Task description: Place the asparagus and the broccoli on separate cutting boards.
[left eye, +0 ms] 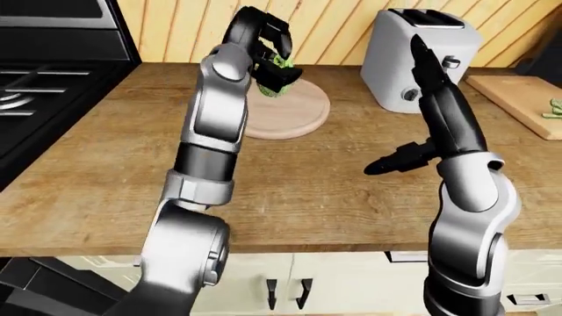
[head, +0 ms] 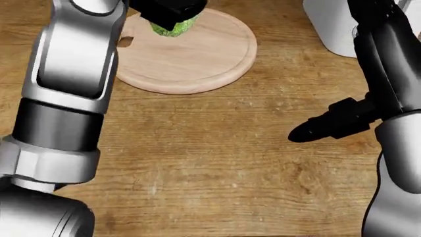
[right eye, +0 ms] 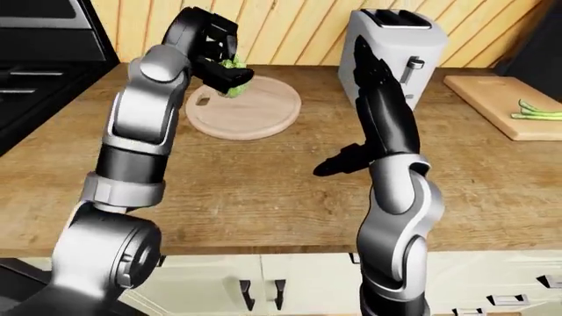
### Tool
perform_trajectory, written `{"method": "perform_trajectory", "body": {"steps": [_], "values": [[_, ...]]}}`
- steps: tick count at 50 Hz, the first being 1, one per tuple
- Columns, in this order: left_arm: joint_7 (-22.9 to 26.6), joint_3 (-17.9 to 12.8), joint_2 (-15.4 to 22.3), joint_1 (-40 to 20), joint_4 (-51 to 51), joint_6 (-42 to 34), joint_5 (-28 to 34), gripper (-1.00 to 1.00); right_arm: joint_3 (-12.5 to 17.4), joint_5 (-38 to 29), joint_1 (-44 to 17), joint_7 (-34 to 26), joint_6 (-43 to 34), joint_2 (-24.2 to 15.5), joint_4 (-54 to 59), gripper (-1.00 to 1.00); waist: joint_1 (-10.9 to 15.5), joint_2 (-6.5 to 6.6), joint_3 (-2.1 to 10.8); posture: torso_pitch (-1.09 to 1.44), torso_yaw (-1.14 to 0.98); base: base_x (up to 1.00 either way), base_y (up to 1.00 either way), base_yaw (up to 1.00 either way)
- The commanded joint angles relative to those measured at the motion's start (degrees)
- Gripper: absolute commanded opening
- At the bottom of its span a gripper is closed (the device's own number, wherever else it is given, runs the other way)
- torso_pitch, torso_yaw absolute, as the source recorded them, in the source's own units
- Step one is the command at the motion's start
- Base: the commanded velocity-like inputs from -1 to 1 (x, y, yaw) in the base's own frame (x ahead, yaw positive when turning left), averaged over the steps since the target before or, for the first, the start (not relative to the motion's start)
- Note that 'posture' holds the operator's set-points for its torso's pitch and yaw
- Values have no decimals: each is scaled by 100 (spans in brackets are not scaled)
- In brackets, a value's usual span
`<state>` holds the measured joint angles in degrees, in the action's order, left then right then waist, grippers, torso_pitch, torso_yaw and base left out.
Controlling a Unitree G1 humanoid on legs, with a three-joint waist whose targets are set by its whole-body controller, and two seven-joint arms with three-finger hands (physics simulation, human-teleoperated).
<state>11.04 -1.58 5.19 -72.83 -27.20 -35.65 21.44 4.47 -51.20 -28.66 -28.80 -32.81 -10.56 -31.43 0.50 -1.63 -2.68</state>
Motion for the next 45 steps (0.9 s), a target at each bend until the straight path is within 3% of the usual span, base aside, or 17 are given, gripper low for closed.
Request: {"method": "perform_trajectory", "body": {"steps": [1,7,11,25,45], "values": [[-382,-52,72,-356,-270,636,-212,-100,43,-23,-142,92,101,-43,-156,100,6,-14,170,0,0,0,0,0],[-992,-174,259,-845,-2363,1818,-587,-100,22,-29,-140,96,104,-23,-144,100,2,-9,202,0,0,0,0,0],[-1160,-236,316,-984,-3067,2289,-816,-100,8,-24,-124,106,124,-13,-121,100,-8,5,226,0,0,0,0,0],[-1280,-140,251,-1163,-3384,2435,-896,-100,28,59,-100,190,179,4,-51,100,-18,24,254,0,0,0,0,0],[-1435,-161,179,-943,-3908,2852,-806,-98,-26,55,-60,236,194,50,-13,100,-30,33,309,0,0,0,0,0]]}}
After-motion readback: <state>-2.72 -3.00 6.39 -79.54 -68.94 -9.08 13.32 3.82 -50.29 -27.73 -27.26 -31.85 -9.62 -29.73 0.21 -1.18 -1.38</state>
